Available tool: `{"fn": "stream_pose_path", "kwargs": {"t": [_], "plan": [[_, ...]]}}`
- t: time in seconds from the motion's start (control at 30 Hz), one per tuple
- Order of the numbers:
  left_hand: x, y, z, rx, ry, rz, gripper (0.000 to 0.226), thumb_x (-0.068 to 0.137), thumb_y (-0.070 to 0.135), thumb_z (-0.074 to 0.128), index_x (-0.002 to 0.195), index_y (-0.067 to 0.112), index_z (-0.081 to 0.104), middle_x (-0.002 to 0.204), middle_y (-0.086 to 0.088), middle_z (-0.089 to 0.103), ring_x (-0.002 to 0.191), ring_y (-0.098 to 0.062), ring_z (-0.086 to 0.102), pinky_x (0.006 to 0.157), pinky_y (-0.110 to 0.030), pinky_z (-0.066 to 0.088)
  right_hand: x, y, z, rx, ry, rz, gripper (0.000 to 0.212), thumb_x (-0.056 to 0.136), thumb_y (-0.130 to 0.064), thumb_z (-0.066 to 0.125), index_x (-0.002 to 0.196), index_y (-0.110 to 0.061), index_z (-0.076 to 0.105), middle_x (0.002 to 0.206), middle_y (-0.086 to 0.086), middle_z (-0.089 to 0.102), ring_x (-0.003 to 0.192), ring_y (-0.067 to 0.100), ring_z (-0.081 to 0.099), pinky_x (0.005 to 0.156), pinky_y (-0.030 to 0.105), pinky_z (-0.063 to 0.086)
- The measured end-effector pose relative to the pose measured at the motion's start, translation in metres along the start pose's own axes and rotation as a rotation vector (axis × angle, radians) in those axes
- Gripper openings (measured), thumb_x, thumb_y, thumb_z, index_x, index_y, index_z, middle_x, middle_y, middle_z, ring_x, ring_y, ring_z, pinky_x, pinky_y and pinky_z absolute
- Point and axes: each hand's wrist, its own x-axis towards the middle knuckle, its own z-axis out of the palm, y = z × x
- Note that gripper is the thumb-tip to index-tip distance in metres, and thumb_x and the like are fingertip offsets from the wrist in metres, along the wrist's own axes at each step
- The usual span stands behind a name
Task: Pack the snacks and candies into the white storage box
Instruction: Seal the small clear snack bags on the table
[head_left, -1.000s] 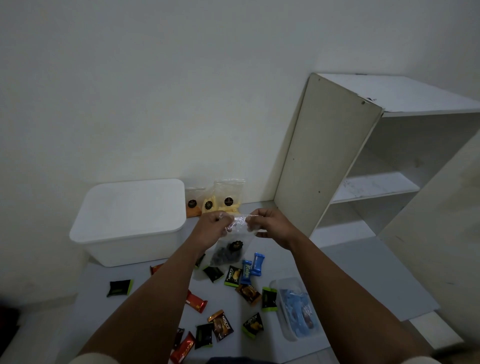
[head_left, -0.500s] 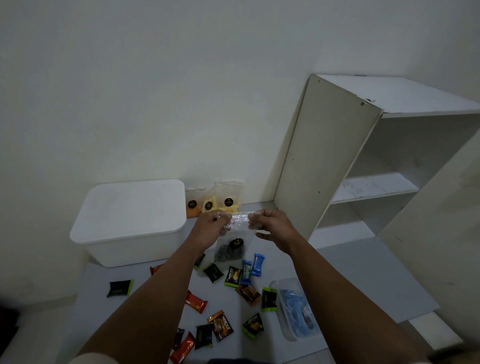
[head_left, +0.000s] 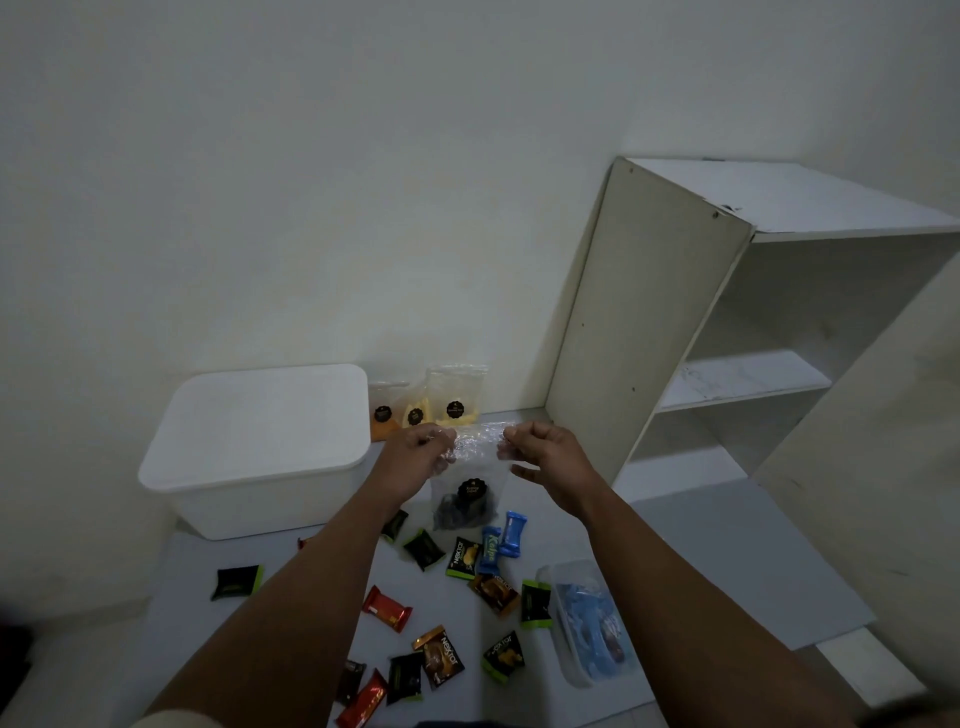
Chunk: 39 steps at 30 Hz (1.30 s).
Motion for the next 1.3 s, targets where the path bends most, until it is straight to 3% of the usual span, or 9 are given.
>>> {"fn": "stream_pose_path", "kwargs": {"t": [0.13, 0.5, 0.63, 0.77, 0.9, 1.03, 1.13, 1.23, 1.3], "plan": [[0.0, -0.004, -0.004, -0.06, -0.032, -0.053, 0.028, 0.103, 0.026, 0.055, 0.099, 0.005, 0.073, 0.089, -0.011, 0.076, 0.082, -0.016, 0.069, 0.083, -0.031, 0.056, -0.001, 0.001, -0.002, 0.036, 0.046, -0.013, 0.011, 0.093, -0.023, 0.068, 0.088, -0.014, 0.07, 0.088, 0.004, 0.075, 0.088, 0.02, 0.071, 0.092, 0.044, 0.051], [0.007, -0.017, 0.01, 0.064, -0.031, 0.016, 0.031, 0.104, 0.028, 0.053, 0.08, 0.016, 0.068, 0.073, 0.001, 0.068, 0.081, -0.02, 0.065, 0.089, -0.048, 0.056, 0.005, 0.011, 0.003, -0.142, 0.087, -0.109, 0.012, 0.092, -0.016, 0.071, 0.089, -0.005, 0.072, 0.084, 0.016, 0.073, 0.072, 0.011, 0.07, 0.074, 0.034, 0.05], [0.015, -0.02, 0.023, 0.033, -0.024, -0.003, 0.031, 0.104, 0.027, 0.053, 0.081, 0.016, 0.07, 0.075, 0.001, 0.07, 0.083, -0.019, 0.067, 0.09, -0.046, 0.056, 0.006, 0.015, -0.007, -0.13, 0.113, -0.06, 0.027, 0.089, -0.02, 0.074, 0.102, 0.004, 0.072, 0.088, 0.014, 0.074, 0.076, 0.015, 0.07, 0.074, 0.033, 0.051], [0.026, -0.027, 0.04, 0.027, -0.048, -0.024, 0.03, 0.104, 0.024, 0.054, 0.08, 0.016, 0.07, 0.073, 0.0, 0.07, 0.079, -0.018, 0.066, 0.088, -0.047, 0.056, 0.013, 0.021, -0.023, -0.181, 0.154, -0.041, 0.02, 0.091, -0.017, 0.073, 0.097, 0.002, 0.073, 0.08, 0.009, 0.075, 0.07, 0.008, 0.068, 0.071, 0.028, 0.05], [0.041, -0.026, 0.063, 0.008, -0.055, -0.064, 0.028, 0.104, 0.024, 0.053, 0.082, 0.017, 0.07, 0.08, -0.005, 0.071, 0.079, -0.017, 0.066, 0.078, -0.038, 0.054, 0.025, 0.027, -0.046, -0.092, 0.119, 0.101, 0.021, 0.092, -0.022, 0.07, 0.108, -0.008, 0.072, 0.103, 0.01, 0.077, 0.095, 0.018, 0.072, 0.086, 0.038, 0.052], [0.068, -0.026, 0.082, -0.168, -0.035, -0.181, 0.022, 0.102, 0.018, 0.055, 0.096, 0.004, 0.07, 0.087, -0.011, 0.071, 0.088, -0.025, 0.067, 0.09, -0.046, 0.059, 0.047, 0.049, -0.068, -0.04, 0.053, 0.242, 0.023, 0.096, -0.027, 0.066, 0.114, -0.012, 0.066, 0.122, 0.003, 0.07, 0.115, 0.022, 0.063, 0.098, 0.055, 0.052], [0.091, -0.035, 0.091, -0.168, -0.011, -0.223, 0.025, 0.1, 0.025, 0.059, 0.102, 0.005, 0.073, 0.097, -0.012, 0.076, 0.095, -0.025, 0.071, 0.092, -0.045, 0.059, 0.074, 0.06, -0.078, -0.019, 0.078, 0.283, 0.018, 0.1, -0.024, 0.06, 0.11, -0.011, 0.064, 0.122, 0.005, 0.069, 0.117, 0.025, 0.062, 0.095, 0.059, 0.053], [0.115, -0.048, 0.102, -0.027, 0.006, -0.255, 0.029, 0.096, 0.045, 0.061, 0.105, 0.02, 0.073, 0.107, -0.003, 0.074, 0.104, -0.021, 0.068, 0.092, -0.038, 0.055, 0.109, 0.064, -0.086, 0.01, 0.108, 0.267, 0.017, 0.103, -0.021, 0.053, 0.11, -0.009, 0.061, 0.123, 0.007, 0.068, 0.117, 0.025, 0.062, 0.083, 0.049, 0.059], [0.133, -0.059, 0.111, 0.015, -0.03, -0.317, 0.035, 0.096, 0.042, 0.062, 0.122, 0.018, 0.065, 0.121, -0.004, 0.068, 0.111, -0.02, 0.064, 0.087, -0.029, 0.052, 0.138, 0.063, -0.089, 0.024, 0.131, 0.251, 0.014, 0.105, -0.02, 0.049, 0.105, -0.013, 0.061, 0.124, 0.009, 0.068, 0.115, 0.024, 0.063, 0.076, 0.044, 0.06]]}}
